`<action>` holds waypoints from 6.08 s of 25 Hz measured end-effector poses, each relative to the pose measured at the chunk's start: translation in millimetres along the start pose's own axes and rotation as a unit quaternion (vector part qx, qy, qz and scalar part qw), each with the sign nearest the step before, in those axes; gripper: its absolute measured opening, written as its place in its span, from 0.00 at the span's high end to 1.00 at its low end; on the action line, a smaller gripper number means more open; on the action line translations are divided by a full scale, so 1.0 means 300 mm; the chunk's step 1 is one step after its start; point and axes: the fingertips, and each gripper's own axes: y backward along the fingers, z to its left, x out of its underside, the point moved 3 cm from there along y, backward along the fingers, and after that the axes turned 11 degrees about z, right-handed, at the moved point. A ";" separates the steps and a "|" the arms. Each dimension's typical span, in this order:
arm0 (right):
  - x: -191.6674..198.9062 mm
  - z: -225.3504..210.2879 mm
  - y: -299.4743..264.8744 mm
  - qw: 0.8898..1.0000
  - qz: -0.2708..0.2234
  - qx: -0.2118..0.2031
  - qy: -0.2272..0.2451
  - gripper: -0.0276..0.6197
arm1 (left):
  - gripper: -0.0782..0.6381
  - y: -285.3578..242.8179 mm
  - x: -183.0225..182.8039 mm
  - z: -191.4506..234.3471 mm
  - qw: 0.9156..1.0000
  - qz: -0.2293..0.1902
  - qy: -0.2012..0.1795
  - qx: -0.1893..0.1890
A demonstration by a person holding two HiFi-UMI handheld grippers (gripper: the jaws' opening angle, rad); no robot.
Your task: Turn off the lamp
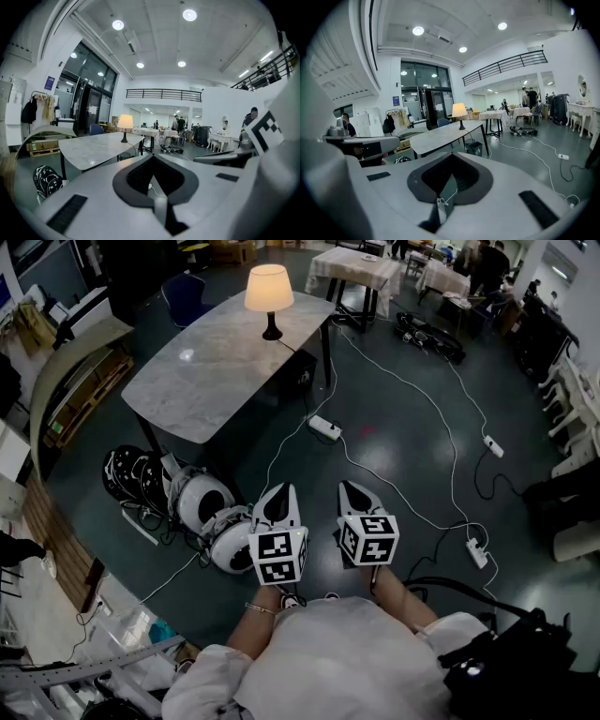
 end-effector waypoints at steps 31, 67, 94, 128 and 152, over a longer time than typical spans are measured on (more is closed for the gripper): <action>0.006 0.070 -0.105 0.998 -0.005 0.043 -0.051 0.96 | 0.88 -0.047 0.042 0.201 0.999 0.013 -0.019 0.034; -0.298 -0.551 -0.525 0.998 0.020 0.009 -0.054 0.96 | 0.88 -0.731 -0.190 0.025 0.999 0.038 -0.007 -0.018; -0.483 -0.776 -0.925 0.998 0.056 -0.006 -0.028 0.96 | 0.88 -1.186 -0.313 0.115 0.998 0.047 0.009 -0.037; -0.903 -0.748 -1.573 0.997 0.079 -0.007 0.010 0.96 | 0.88 -1.724 -0.555 0.549 0.996 0.062 0.031 -0.054; -0.852 -0.951 -1.817 0.982 0.160 -0.093 0.025 0.96 | 0.88 -1.980 -0.568 0.479 0.982 0.104 0.077 -0.139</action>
